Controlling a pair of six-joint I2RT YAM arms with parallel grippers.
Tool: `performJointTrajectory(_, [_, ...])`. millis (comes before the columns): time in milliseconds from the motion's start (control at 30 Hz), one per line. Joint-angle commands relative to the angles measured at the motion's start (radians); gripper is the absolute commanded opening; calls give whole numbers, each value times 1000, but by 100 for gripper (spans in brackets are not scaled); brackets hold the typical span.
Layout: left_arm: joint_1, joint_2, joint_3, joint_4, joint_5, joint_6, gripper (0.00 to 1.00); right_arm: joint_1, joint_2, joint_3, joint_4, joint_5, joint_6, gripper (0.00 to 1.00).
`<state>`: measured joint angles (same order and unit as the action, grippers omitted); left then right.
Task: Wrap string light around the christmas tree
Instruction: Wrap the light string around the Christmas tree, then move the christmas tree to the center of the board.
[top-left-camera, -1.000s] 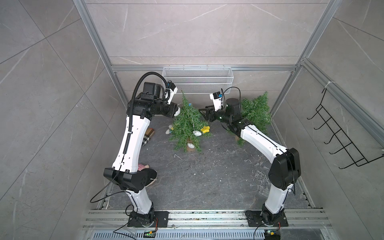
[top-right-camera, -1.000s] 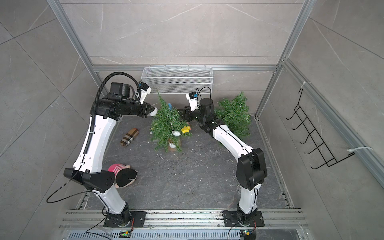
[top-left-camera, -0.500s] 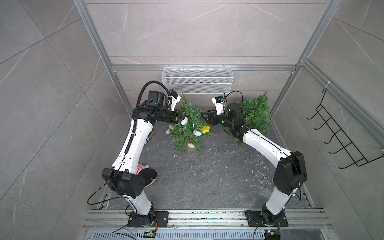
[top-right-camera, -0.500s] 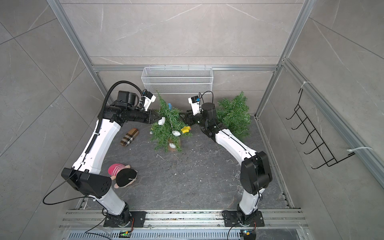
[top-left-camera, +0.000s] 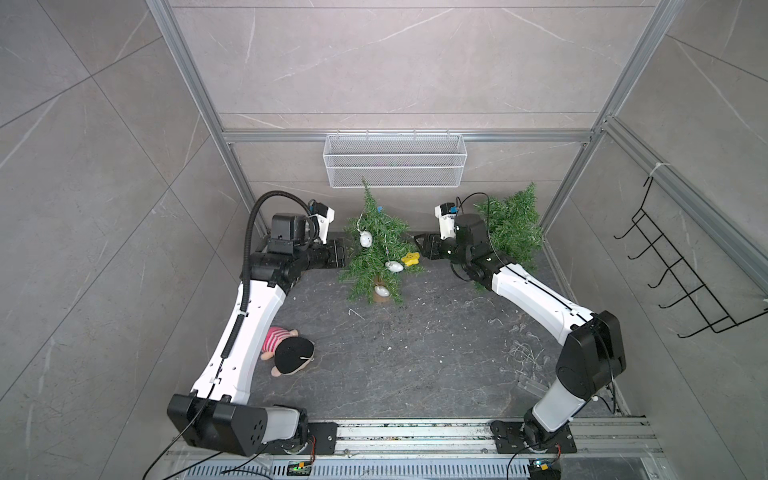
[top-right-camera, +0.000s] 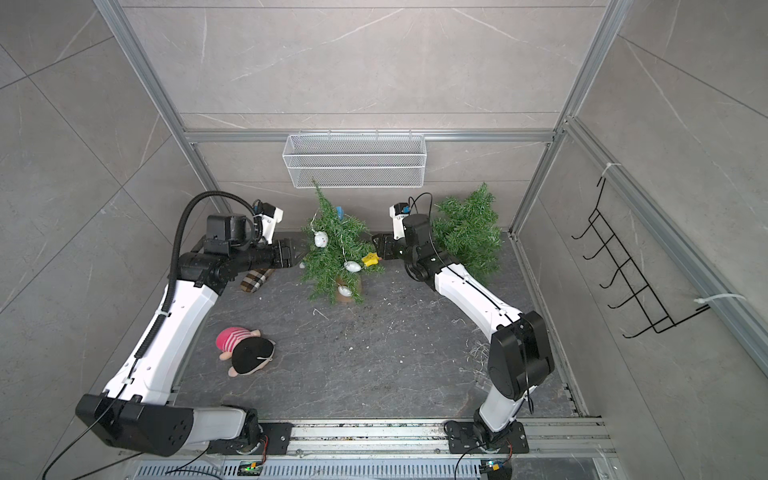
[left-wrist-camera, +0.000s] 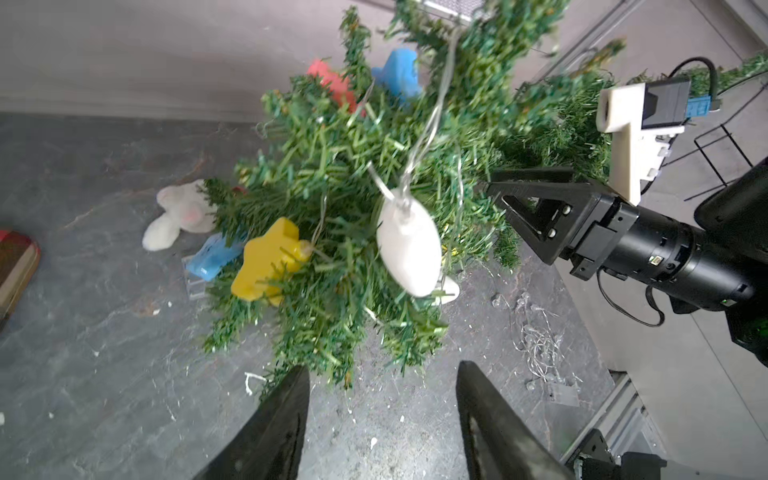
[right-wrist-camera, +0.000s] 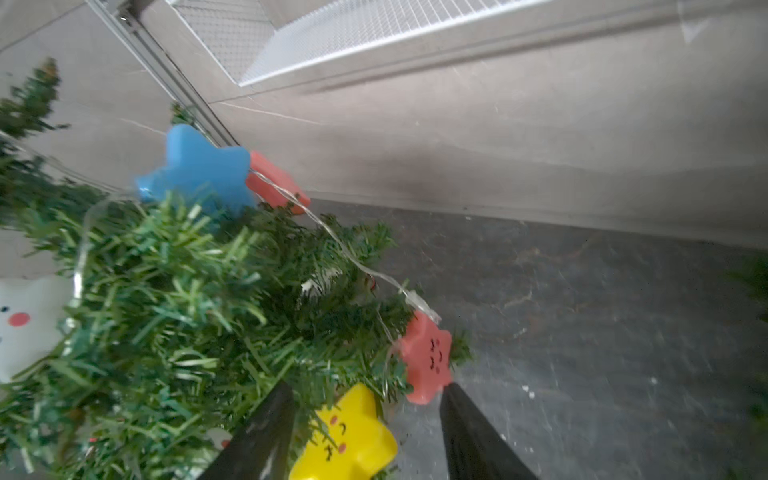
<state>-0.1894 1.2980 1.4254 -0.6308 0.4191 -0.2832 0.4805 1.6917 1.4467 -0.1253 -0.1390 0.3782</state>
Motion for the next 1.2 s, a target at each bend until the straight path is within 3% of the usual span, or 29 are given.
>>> performJointTrajectory(0, [22,-45,-136,189,-48,-186,61,4,-44,-40,-145,25,173,59])
performJointTrajectory(167, [50,-115,-362,410,-33,-391,63,5,-63,-97,-154,-67,293,60])
performJointTrajectory(400, [133,-114,-536,559,63,-526,65,-13,-59,-158,-132,-244,319,64])
performJointTrajectory(767, [93,50,-652,703,87,-574,67,-45,26,-189,15,-408,378,64])
performJointTrajectory(1000, [64,138,-718,841,89,-627,78,-52,67,-178,43,-422,387,63])
performJointTrajectory(1167, [41,196,-737,978,128,-690,75,-56,102,-159,65,-437,394,54])
